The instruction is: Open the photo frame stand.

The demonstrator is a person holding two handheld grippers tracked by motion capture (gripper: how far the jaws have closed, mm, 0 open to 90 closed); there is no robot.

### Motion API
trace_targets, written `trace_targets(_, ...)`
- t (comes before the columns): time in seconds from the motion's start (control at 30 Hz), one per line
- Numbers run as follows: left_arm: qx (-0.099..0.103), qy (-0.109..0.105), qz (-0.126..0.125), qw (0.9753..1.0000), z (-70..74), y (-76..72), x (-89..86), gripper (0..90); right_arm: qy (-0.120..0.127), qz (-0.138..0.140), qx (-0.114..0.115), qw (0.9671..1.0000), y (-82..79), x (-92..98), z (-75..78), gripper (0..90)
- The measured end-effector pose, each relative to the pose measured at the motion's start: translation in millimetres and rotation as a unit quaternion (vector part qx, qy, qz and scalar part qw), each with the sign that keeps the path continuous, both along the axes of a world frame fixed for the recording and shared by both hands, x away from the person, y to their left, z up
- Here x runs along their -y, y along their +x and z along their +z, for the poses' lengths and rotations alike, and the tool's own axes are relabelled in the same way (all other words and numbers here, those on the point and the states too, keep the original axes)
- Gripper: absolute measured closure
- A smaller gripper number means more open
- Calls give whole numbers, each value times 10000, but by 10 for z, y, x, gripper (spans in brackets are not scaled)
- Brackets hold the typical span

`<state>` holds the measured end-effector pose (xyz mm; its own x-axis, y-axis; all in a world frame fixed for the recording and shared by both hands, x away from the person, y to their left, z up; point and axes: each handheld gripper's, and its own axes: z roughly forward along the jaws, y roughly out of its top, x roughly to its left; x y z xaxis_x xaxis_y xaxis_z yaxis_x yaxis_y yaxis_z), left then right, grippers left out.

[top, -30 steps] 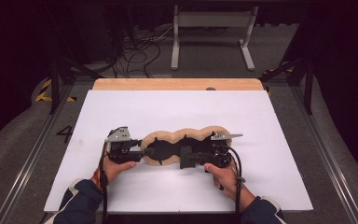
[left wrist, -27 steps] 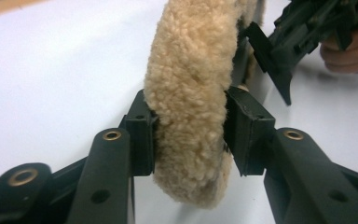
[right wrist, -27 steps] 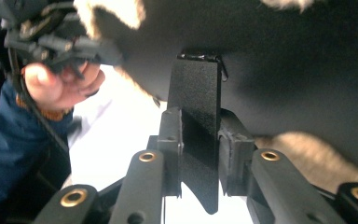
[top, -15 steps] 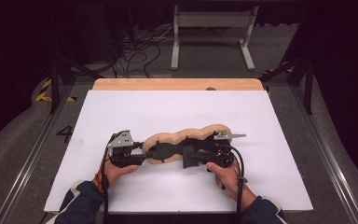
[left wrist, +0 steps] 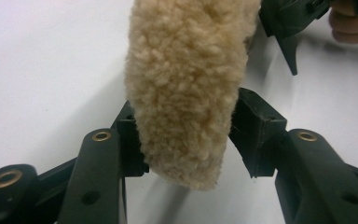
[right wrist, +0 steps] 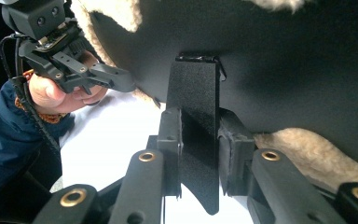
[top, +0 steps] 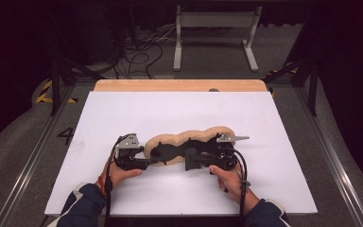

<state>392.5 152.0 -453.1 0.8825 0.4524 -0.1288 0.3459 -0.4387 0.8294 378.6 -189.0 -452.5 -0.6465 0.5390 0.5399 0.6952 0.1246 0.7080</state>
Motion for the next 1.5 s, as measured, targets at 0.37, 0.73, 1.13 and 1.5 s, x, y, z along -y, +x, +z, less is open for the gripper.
trace_targets(0.37,570,477,105,9972,36,-80,84,524,-32,-2,-44,10000,-6,5,8,738)
trace_targets(0.73,1199,480,232,9914,134,-152,70,543,-152,-145,117,9997,4,-45,43,710)
trace_targets(1.13,1120,640,54,9916,41,-163,29,564,-471,-122,254,9985,-36,-64,-9,708)
trace_targets(1.5,998,421,-145,9940,49,-196,-12,552,-696,-75,328,9970,-165,111,73,693)
